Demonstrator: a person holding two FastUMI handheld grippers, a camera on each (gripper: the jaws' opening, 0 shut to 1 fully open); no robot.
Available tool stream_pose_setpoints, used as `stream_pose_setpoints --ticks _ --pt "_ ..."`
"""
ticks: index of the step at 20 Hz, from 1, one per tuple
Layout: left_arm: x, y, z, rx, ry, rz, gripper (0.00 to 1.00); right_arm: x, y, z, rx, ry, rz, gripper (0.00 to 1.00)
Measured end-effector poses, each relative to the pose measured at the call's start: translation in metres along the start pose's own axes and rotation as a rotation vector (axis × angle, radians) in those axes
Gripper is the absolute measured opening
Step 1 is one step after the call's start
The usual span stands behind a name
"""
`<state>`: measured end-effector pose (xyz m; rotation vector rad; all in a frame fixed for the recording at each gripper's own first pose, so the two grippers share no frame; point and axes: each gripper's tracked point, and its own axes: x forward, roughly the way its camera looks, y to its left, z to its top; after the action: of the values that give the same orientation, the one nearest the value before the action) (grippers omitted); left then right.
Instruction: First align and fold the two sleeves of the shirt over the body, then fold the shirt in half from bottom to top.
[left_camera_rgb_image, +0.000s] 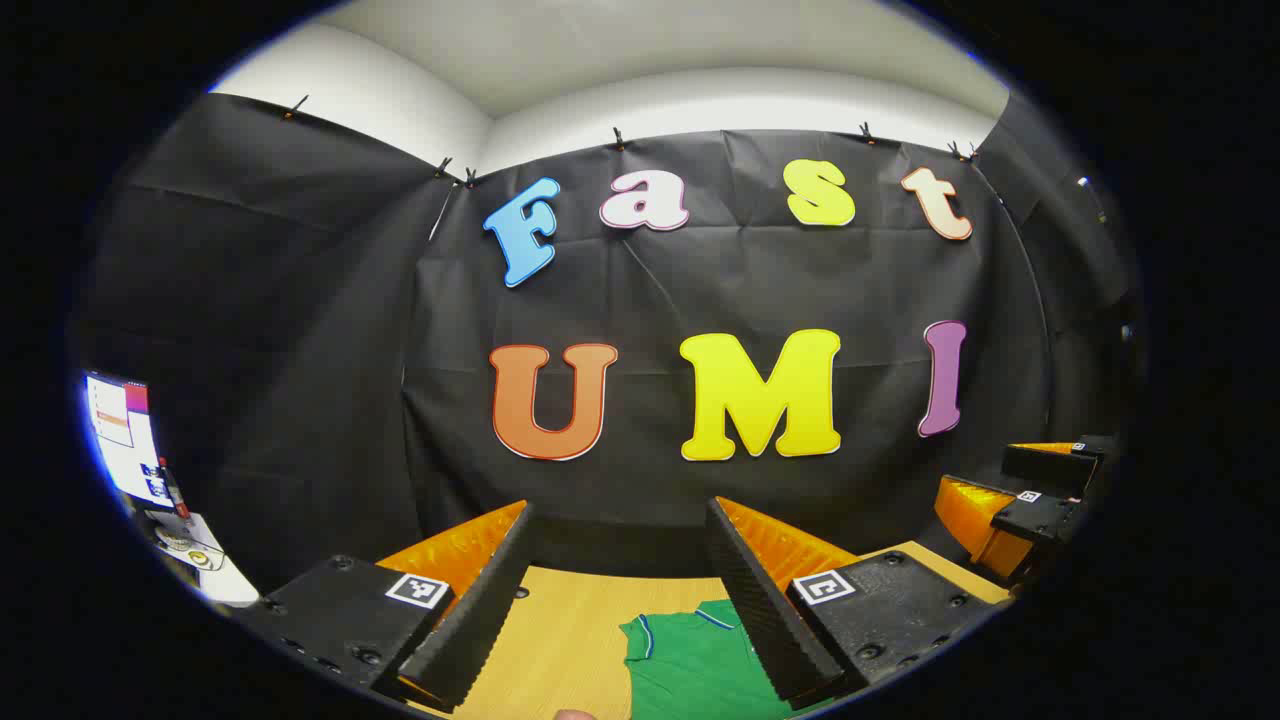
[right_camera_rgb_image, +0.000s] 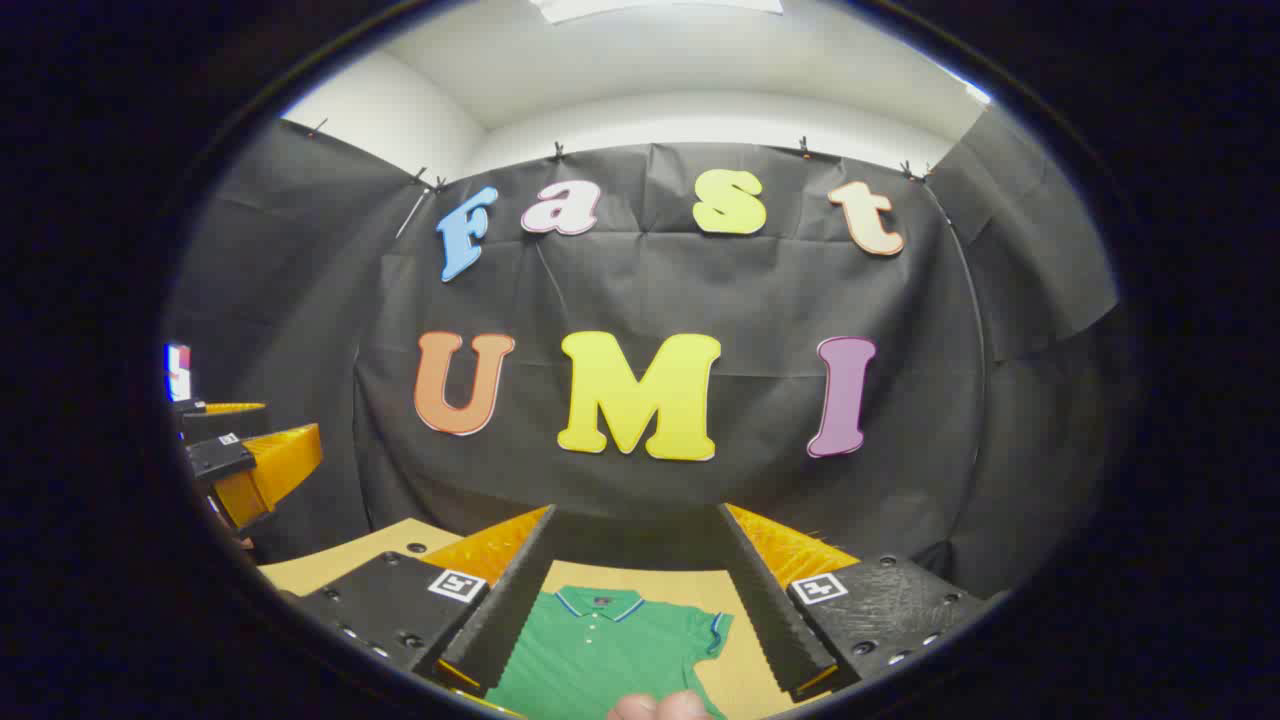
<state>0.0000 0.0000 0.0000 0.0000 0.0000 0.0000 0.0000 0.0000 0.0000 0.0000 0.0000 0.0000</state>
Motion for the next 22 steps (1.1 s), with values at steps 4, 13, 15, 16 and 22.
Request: stream_pose_setpoints --ticks 4,13,15,16,22 --pt "0.000 -0.001 -0.005 0.000 0.014 -0.006 1.00 -0.003 -0.005 0.001 -0.045 0.011 0.009 0.95" --pt "0.011 -0.007 -0.013 0.006 0.035 -0.023 1.00 0.003 -0.007 -0.007 -0.066 0.039 0.014 0.95" --pt "0.015 -0.011 -0.016 0.001 0.038 -0.032 1.00 0.009 -0.013 -0.010 -0.065 0.060 0.012 0.95" --pt "0.016 -0.014 -0.017 0.001 0.040 -0.037 1.00 0.011 -0.016 -0.011 -0.064 0.063 0.009 0.93" --pt "0.025 -0.027 -0.026 0.001 0.050 -0.066 1.00 0.024 -0.042 -0.028 -0.048 0.102 -0.016 0.95"
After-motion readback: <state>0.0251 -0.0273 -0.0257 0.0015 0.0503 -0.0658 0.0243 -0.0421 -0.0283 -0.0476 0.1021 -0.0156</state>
